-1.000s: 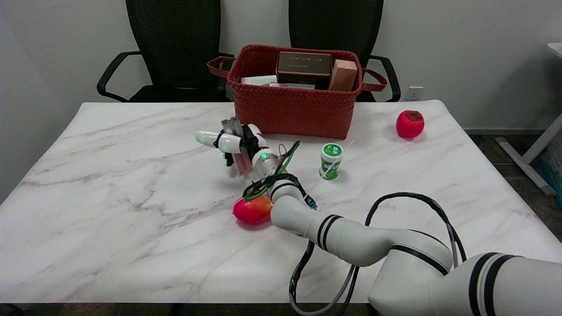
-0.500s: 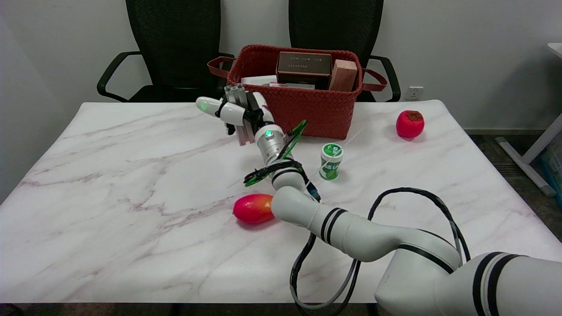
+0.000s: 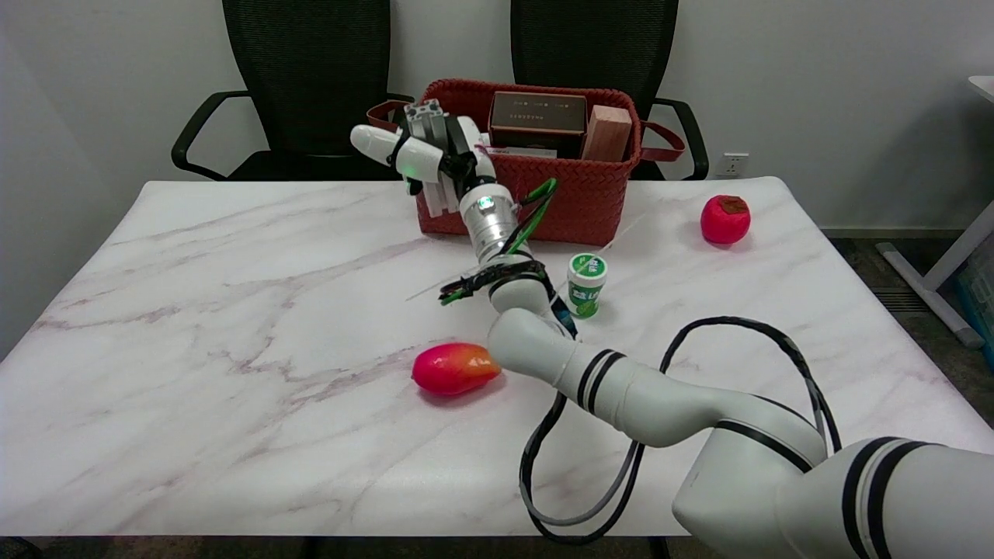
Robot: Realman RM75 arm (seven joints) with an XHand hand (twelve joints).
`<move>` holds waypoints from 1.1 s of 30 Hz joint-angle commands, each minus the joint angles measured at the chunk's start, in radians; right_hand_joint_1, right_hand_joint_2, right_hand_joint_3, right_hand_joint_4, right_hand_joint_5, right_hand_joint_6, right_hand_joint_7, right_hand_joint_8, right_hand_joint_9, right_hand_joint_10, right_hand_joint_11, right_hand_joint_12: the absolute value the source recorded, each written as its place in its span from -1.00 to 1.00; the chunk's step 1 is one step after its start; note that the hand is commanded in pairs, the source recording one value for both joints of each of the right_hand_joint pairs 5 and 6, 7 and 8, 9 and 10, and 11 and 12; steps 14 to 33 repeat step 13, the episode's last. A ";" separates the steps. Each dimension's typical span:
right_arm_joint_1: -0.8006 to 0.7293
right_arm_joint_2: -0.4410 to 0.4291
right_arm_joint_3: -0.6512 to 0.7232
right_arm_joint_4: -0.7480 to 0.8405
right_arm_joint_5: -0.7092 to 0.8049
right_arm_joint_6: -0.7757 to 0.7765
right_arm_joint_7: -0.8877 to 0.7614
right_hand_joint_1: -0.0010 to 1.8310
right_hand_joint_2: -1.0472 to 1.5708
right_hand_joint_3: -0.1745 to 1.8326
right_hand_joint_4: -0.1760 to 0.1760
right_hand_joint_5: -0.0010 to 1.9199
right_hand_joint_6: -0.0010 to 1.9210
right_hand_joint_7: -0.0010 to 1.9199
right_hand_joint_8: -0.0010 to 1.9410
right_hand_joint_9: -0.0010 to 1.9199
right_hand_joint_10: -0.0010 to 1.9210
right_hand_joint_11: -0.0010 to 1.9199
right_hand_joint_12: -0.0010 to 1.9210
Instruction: Pick up the metal rectangular block.
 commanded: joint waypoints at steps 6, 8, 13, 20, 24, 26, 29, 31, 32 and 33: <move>0.170 0.047 0.009 -0.070 -0.077 0.012 -0.007 0.02 0.26 -0.85 0.00 0.55 0.55 0.76 0.74 0.74 0.74 0.84 0.84; 0.202 0.040 0.010 -0.107 -0.093 0.004 -0.012 0.03 0.26 -0.84 0.00 0.55 0.54 0.76 0.74 0.74 0.74 0.83 0.83; 0.261 0.036 0.015 -0.204 -0.120 0.000 -0.014 0.02 0.24 -0.81 0.00 0.53 0.53 0.74 0.72 0.73 0.72 0.81 0.81; 0.261 0.036 0.015 -0.204 -0.120 0.000 -0.014 0.02 0.24 -0.81 0.00 0.53 0.53 0.74 0.72 0.73 0.72 0.81 0.81; 0.261 0.036 0.015 -0.204 -0.120 0.000 -0.014 0.02 0.24 -0.81 0.00 0.53 0.53 0.74 0.72 0.73 0.72 0.81 0.81; 0.261 0.036 0.015 -0.204 -0.120 0.000 -0.014 0.02 0.24 -0.81 0.00 0.53 0.53 0.74 0.72 0.73 0.72 0.81 0.81; 0.261 0.036 0.015 -0.204 -0.120 0.000 -0.014 0.02 0.24 -0.81 0.00 0.53 0.53 0.74 0.72 0.73 0.72 0.81 0.81; 0.261 0.036 0.015 -0.204 -0.120 0.000 -0.014 0.02 0.24 -0.81 0.00 0.53 0.53 0.74 0.72 0.73 0.72 0.81 0.81; 0.261 0.036 0.015 -0.204 -0.120 0.000 -0.014 0.02 0.24 -0.81 0.00 0.53 0.53 0.74 0.72 0.73 0.72 0.81 0.81; 0.261 0.036 0.015 -0.204 -0.120 0.000 -0.014 0.02 0.24 -0.81 0.00 0.53 0.53 0.74 0.72 0.73 0.72 0.81 0.81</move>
